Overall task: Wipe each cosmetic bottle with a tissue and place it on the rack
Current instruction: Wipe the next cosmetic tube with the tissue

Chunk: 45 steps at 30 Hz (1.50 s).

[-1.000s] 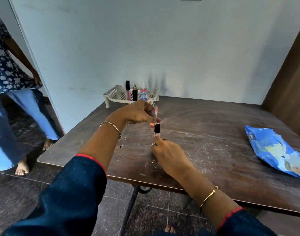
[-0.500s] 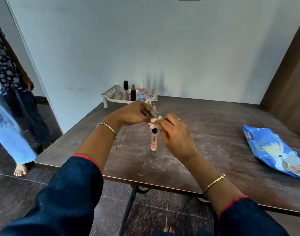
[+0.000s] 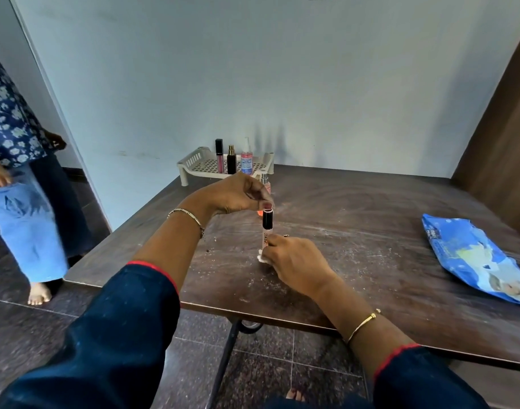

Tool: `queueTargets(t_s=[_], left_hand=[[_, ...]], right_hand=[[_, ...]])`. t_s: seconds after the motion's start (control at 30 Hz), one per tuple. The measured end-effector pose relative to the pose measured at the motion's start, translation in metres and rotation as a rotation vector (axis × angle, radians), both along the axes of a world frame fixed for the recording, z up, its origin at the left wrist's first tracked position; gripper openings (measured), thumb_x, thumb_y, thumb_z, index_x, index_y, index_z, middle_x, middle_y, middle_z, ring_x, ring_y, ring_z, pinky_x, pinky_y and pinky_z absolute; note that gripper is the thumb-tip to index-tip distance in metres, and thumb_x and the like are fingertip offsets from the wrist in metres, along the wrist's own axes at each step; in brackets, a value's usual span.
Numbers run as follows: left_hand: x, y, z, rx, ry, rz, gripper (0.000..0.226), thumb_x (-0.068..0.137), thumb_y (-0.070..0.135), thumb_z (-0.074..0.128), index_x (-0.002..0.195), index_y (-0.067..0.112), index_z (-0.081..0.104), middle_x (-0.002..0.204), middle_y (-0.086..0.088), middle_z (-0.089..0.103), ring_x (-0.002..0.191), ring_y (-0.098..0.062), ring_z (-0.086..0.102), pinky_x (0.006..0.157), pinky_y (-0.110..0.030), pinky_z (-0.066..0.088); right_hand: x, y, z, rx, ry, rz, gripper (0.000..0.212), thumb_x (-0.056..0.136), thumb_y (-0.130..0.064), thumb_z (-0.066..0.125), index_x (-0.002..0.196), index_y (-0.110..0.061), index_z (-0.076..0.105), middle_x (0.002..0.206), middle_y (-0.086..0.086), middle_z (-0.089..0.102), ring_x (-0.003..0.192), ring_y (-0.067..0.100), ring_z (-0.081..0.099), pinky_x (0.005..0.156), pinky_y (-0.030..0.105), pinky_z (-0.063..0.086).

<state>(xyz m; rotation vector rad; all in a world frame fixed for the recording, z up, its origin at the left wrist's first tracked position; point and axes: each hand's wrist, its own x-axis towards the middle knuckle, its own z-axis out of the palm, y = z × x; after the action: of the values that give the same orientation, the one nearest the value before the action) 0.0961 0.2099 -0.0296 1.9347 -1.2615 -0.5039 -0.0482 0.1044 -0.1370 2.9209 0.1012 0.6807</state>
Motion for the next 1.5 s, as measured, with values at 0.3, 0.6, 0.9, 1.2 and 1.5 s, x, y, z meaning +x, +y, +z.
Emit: queueTargets(t_s=[0.3,0.6,0.9,1.2,1.5], left_hand=[[0.0,-0.001,0.0,0.028,-0.019,0.003,0.014,0.082,0.002,0.069,0.096,0.003,0.07,0.086,-0.002,0.071,0.072,0.003,0.065,0.067,-0.006,0.047],[-0.003,0.0,0.002,0.025,0.028,-0.004,0.007,0.083,0.009,0.071,0.091,0.008,0.071,0.083,0.003,0.071,0.072,0.006,0.064,0.067,-0.006,0.046],[-0.018,-0.001,0.014,0.171,-0.555,0.104,0.01,0.085,0.029,0.069,0.092,0.022,0.07,0.085,0.014,0.068,0.084,0.002,0.062,0.086,-0.027,0.045],[-0.052,-0.002,0.014,0.191,-0.98,0.315,0.016,0.091,0.021,0.057,0.095,0.029,0.07,0.097,0.006,0.07,0.103,-0.018,0.059,0.11,-0.046,0.023],[-0.045,0.012,0.01,0.071,-0.782,0.27,0.007,0.082,0.024,0.072,0.088,0.022,0.072,0.088,0.007,0.073,0.089,-0.012,0.065,0.091,-0.028,0.044]], right_hand=[[-0.001,-0.008,0.049,0.066,-0.408,0.036,0.014,0.078,-0.009,0.075,0.091,-0.013,0.069,0.085,0.003,0.062,0.055,0.017,0.055,0.042,0.026,0.041],[-0.003,-0.012,0.006,0.184,-0.072,0.091,0.006,0.082,-0.007,0.065,0.087,-0.009,0.069,0.086,0.005,0.065,0.068,0.028,0.064,0.056,0.039,0.054],[0.002,-0.017,0.015,0.461,-0.254,0.045,0.008,0.081,-0.006,0.063,0.078,-0.013,0.063,0.08,0.0,0.059,0.067,0.018,0.055,0.059,0.034,0.049],[0.012,-0.002,0.032,1.224,-0.454,0.016,0.011,0.074,-0.008,0.077,0.082,-0.015,0.072,0.086,0.0,0.073,0.081,0.011,0.07,0.08,0.034,0.058],[0.016,0.009,0.025,1.367,-0.346,-0.097,0.015,0.069,-0.012,0.083,0.077,-0.017,0.071,0.079,-0.003,0.074,0.077,0.01,0.071,0.078,0.028,0.058]])
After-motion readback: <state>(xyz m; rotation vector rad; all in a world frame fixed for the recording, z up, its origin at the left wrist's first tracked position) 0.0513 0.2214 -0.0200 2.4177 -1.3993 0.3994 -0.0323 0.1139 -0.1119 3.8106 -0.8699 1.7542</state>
